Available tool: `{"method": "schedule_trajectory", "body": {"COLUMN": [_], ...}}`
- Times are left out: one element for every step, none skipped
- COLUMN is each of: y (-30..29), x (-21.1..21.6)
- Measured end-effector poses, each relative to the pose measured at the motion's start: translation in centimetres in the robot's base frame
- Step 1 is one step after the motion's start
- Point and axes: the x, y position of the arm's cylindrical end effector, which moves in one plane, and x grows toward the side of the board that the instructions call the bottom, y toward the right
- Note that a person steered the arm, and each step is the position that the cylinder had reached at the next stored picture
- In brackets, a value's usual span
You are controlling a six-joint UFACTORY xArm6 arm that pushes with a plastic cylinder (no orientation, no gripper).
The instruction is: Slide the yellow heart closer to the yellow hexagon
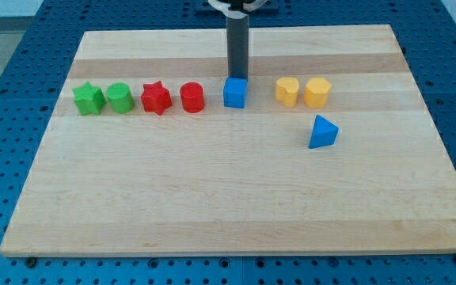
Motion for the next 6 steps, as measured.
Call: {"method": "schedule_trajectory", "body": {"y": [0.0,0.1,1.8,4.4,5.3,5.3], "x": [0.5,0.5,0.5,0.5,0.5,1.2]}}
